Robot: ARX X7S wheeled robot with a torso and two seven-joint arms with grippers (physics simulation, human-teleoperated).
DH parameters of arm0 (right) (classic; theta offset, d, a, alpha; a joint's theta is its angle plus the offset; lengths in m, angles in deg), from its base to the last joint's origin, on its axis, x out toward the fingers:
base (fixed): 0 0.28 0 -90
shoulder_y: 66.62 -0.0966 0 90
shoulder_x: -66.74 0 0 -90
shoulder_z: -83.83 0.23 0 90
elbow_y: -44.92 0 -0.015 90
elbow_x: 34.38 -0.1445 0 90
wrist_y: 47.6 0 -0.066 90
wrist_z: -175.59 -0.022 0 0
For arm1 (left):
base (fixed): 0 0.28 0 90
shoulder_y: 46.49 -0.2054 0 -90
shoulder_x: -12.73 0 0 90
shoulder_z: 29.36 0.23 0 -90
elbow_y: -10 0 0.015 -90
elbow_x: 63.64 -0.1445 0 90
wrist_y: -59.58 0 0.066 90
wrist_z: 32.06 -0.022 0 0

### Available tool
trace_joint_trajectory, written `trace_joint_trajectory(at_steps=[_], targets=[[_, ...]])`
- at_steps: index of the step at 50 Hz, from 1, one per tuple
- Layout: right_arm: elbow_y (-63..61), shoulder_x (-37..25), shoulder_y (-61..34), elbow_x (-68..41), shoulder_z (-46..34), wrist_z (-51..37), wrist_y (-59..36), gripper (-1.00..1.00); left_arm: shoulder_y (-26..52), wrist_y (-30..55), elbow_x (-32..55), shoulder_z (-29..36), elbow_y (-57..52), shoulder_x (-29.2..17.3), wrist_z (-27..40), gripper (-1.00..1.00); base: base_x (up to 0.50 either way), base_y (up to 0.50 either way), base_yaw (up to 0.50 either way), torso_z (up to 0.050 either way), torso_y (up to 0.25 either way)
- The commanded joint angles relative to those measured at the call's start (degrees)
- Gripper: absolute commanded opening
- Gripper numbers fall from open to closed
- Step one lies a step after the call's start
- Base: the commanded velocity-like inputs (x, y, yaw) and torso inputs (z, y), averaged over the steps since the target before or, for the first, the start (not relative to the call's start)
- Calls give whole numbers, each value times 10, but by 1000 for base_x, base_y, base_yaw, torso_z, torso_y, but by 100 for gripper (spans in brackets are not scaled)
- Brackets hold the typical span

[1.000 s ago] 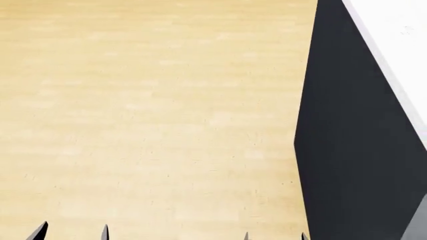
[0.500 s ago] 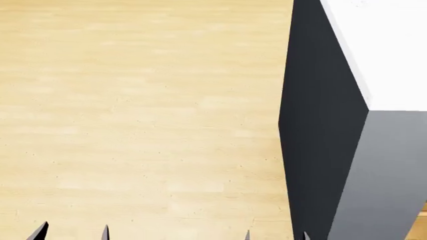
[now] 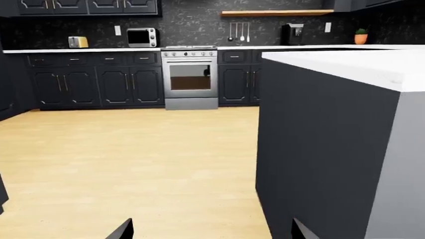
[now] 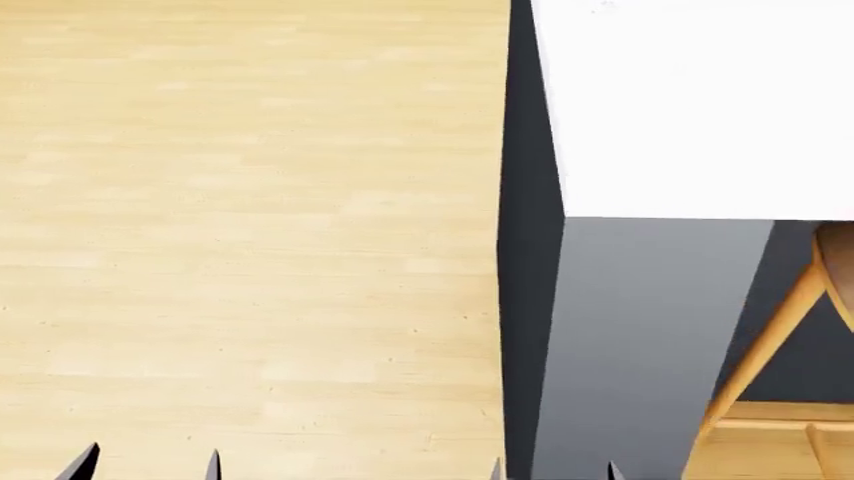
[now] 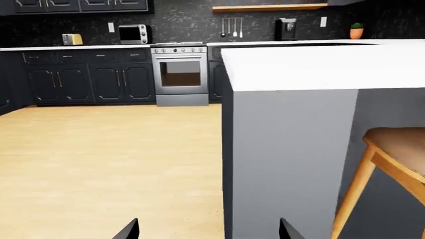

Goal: Place the cup inside the bowl on the dining table and move the bowl to any counter.

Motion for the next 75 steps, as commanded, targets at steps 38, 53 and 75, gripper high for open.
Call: trace_joint_trajectory(at_steps=[38,53,75], targets=[[-2,-10,-2,-7,-12,-10,3,100,1,-6,9,12,2,-11,9,100,-48,-500,0,0,0],[0,-13,-3,-9,-17,-13,2,100,4,-5,11,17,2,-12,13,100,-118,-500,0,0,0],[1,-16,-5,-14,-20,-20,3,100,4,-9,15,22,3,-17,17,100,-61,-500,0,0,0]])
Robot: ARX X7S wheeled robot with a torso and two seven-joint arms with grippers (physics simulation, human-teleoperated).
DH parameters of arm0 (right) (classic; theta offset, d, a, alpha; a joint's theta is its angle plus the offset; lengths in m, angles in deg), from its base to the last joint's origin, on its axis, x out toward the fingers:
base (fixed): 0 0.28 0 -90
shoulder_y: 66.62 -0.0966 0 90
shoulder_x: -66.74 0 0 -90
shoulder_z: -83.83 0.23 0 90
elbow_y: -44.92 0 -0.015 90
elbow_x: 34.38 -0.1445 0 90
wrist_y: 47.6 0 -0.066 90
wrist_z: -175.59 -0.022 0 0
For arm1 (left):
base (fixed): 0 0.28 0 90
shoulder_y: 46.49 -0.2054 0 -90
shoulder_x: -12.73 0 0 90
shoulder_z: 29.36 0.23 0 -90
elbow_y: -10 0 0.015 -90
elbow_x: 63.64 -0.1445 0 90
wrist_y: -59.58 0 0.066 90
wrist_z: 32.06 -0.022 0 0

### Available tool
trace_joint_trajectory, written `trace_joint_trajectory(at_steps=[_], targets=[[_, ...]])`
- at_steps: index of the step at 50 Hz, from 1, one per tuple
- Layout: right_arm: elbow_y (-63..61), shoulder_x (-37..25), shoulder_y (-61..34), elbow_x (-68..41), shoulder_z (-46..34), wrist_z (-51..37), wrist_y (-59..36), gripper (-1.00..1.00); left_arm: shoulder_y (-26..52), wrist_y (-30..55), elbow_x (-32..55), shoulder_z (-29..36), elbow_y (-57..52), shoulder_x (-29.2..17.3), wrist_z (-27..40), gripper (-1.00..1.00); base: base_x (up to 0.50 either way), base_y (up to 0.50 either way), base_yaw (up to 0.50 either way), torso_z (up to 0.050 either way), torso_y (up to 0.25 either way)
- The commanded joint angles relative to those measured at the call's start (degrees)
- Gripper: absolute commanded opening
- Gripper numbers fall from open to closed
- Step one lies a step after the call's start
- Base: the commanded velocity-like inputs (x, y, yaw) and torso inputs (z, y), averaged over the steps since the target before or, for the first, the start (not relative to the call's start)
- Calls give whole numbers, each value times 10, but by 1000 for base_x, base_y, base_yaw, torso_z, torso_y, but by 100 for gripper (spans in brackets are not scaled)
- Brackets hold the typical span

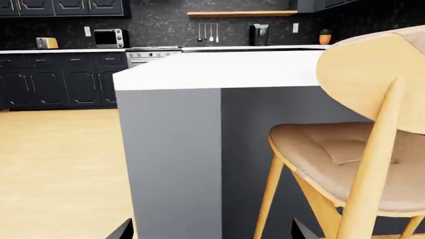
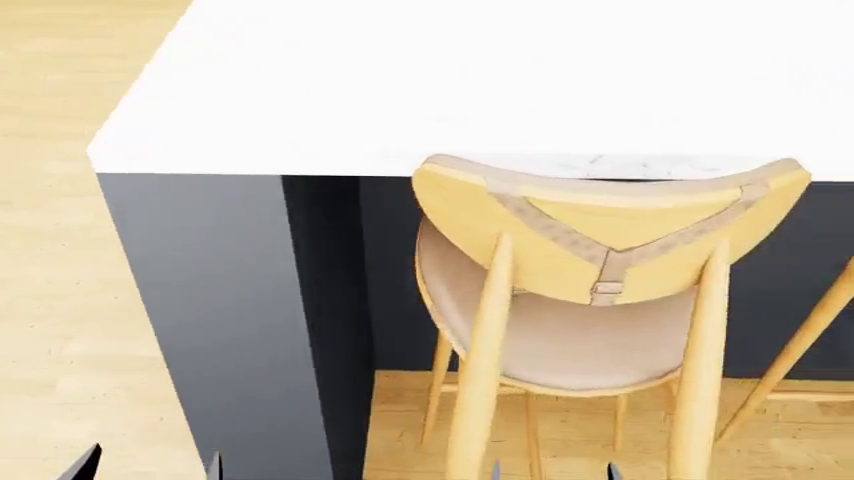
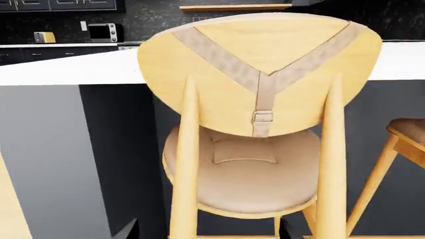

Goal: Place the cup inside the bowl on the dining table and move the bowl to any counter.

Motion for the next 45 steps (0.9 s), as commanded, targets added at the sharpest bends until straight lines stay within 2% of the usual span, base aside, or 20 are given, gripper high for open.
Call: trace_joint_trajectory(at_steps=[1,45], targets=[[0,-1,0,-3,-1,-3,4,100,0,-3,2,2,1,-3,2,100,0,-500,0,0,0],[0,-9,0,-9,-7,-16,9,100,4,-3,8,13,1,-9,10,100,19,-500,0,0,0]])
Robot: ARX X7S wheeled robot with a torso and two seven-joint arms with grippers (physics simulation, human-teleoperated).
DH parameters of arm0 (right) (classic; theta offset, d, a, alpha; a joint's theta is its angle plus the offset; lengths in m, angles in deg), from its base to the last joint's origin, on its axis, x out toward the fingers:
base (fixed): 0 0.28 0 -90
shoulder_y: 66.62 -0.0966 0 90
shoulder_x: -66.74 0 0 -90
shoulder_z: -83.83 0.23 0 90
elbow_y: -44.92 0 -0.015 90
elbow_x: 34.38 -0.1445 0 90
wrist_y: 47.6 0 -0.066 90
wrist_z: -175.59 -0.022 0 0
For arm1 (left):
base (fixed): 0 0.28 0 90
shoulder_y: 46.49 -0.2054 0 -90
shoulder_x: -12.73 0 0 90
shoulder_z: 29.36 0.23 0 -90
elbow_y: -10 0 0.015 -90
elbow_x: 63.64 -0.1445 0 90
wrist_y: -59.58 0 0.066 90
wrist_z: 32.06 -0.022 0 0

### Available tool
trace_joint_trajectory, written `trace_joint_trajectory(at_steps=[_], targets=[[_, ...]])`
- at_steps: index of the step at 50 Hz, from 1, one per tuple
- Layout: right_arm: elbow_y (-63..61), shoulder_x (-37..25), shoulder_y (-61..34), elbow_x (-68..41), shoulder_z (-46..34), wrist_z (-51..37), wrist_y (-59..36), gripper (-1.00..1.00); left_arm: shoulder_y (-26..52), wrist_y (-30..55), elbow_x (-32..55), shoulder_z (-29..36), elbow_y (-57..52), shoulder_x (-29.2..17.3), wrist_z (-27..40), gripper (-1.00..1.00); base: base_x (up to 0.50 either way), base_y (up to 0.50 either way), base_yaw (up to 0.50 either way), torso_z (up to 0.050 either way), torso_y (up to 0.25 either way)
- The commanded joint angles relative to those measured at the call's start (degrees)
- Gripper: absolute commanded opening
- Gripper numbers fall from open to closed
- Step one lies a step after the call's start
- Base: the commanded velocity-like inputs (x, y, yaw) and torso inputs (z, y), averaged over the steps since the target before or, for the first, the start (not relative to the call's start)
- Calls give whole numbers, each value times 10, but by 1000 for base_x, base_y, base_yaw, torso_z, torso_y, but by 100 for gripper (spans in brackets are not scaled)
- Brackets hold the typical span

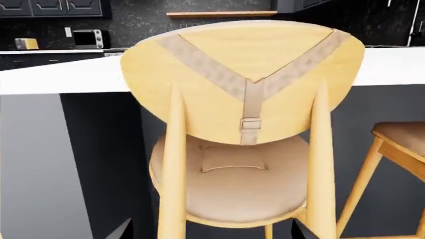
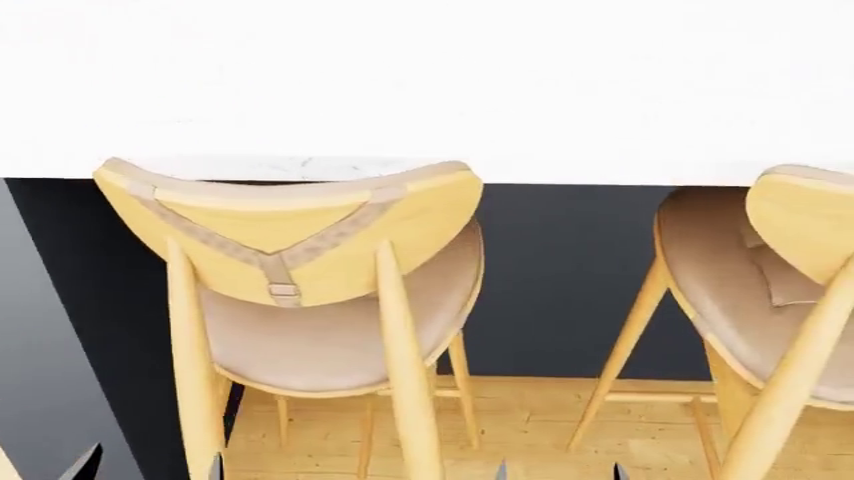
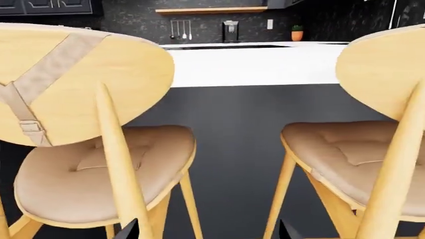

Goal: Place the cup inside the bowl on the dining table and move the bowl to any counter.

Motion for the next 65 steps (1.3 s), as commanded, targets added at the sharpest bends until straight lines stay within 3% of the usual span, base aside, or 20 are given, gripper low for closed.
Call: trace_joint_trajectory(at_steps=[1,65], targets=[[0,-2,-1,-2,-2,-4,-2,100,1,0,2,2,0,-2,1,100,-1,-500,0,0,0],[0,-11,-3,-9,-13,-15,3,100,5,-5,10,15,3,-10,9,100,-1,-500,0,0,0]])
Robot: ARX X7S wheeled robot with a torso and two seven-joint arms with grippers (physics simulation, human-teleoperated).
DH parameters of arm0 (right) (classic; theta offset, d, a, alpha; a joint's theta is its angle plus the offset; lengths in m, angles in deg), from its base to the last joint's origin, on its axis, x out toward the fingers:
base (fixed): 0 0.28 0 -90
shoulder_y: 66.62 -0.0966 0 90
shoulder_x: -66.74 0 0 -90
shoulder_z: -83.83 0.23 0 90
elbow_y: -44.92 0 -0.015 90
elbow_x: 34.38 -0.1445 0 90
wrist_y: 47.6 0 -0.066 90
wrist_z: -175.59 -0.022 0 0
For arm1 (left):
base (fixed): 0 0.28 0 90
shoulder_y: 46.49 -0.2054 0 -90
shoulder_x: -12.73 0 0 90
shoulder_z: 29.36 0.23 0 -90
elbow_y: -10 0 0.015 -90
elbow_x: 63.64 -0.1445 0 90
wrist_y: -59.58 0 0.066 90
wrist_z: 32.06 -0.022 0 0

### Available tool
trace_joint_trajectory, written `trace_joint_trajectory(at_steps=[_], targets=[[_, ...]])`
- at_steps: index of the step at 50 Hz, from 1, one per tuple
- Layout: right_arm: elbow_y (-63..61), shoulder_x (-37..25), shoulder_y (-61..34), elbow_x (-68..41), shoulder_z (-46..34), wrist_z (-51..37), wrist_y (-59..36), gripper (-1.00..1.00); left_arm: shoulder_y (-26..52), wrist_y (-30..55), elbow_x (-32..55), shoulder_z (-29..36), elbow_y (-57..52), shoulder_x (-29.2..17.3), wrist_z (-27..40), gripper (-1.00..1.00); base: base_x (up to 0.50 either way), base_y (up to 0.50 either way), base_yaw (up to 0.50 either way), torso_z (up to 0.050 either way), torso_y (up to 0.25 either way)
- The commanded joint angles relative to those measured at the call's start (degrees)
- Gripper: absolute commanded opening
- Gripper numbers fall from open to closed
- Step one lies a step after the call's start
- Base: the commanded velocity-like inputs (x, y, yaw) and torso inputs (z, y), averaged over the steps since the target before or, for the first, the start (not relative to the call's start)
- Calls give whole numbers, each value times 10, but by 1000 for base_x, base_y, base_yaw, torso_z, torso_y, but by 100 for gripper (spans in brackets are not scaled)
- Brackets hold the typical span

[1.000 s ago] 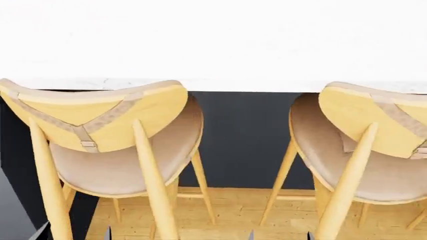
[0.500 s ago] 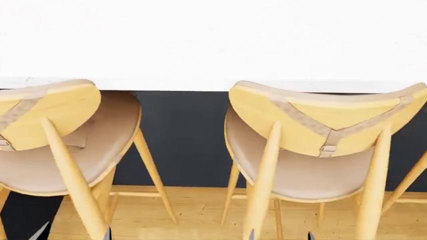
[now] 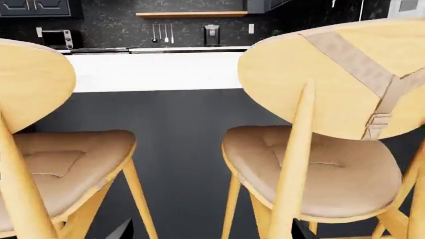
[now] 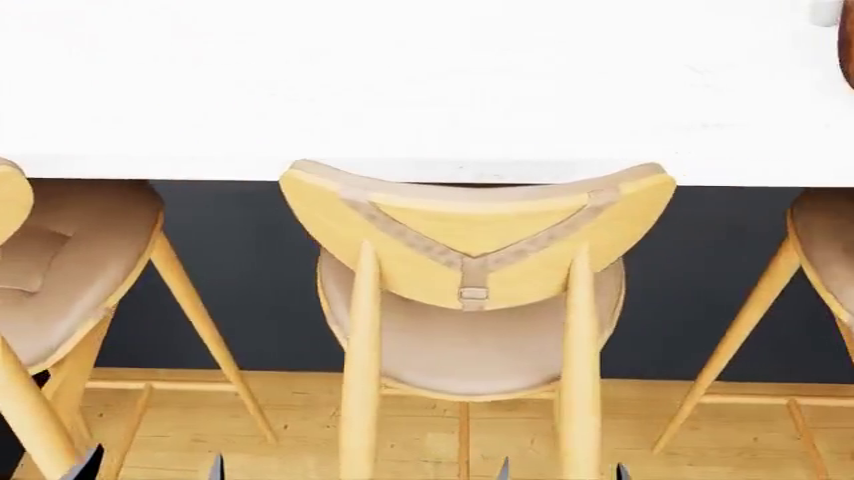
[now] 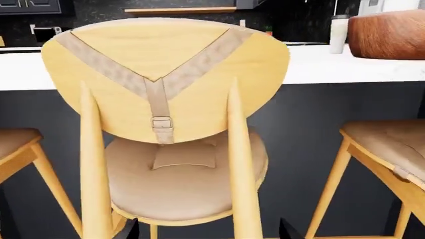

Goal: Place the cup inside the bowl on the dining table and move the bowl to any counter.

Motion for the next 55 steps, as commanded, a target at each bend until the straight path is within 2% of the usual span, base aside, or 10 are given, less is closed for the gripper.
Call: trace_joint_trajectory(at_steps=[1,55], targets=[[0,-2,0,-1,-2,-1,1,100,1,1,1,3,-1,-1,2,100,-1,-500,0,0,0],[-1,-9,-2,-4,-10,-14,4,100,1,-10,13,10,-1,-9,4,100,-1,-500,0,0,0]])
